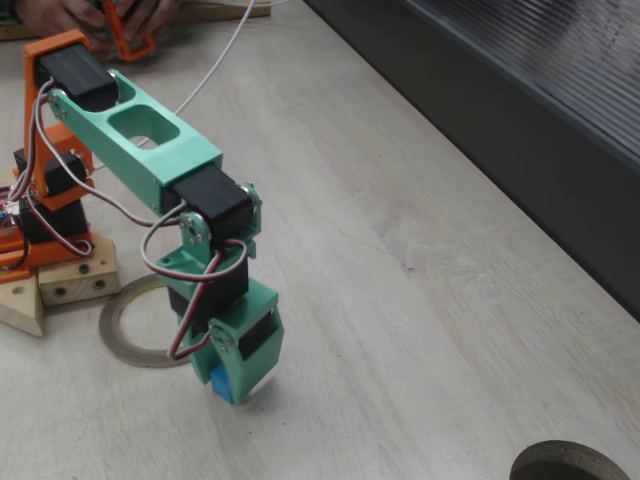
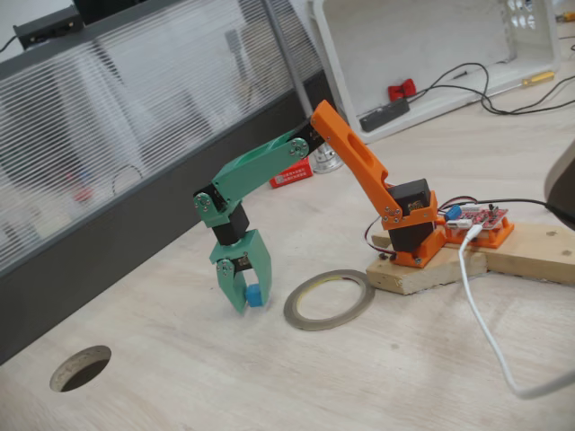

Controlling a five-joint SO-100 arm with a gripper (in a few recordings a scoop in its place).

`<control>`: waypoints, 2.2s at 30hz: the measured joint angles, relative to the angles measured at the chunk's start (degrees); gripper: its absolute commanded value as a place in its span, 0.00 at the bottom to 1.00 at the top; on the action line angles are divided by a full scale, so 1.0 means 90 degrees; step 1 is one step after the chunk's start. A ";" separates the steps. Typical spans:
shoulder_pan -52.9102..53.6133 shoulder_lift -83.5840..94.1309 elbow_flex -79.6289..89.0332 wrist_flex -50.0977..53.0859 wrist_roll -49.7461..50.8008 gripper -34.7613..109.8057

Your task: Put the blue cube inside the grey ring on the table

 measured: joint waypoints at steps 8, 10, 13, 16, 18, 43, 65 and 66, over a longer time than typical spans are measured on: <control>0.0020 -0.0029 0.0000 0.0000 0.0000 0.44; 0.0039 -0.0029 0.0000 0.0000 0.0000 0.44; 0.0010 -0.0029 0.0000 0.0000 0.0000 0.44; 0.0029 -0.0029 0.0000 0.0000 0.0000 0.44; 0.0039 -0.0029 0.0000 0.0000 0.0000 0.44; 0.0059 -0.0029 0.0010 0.0000 0.0000 0.24; 0.0029 -0.0029 0.0010 0.0000 0.0000 0.24; 0.0029 0.0029 0.0010 0.0000 0.0000 0.24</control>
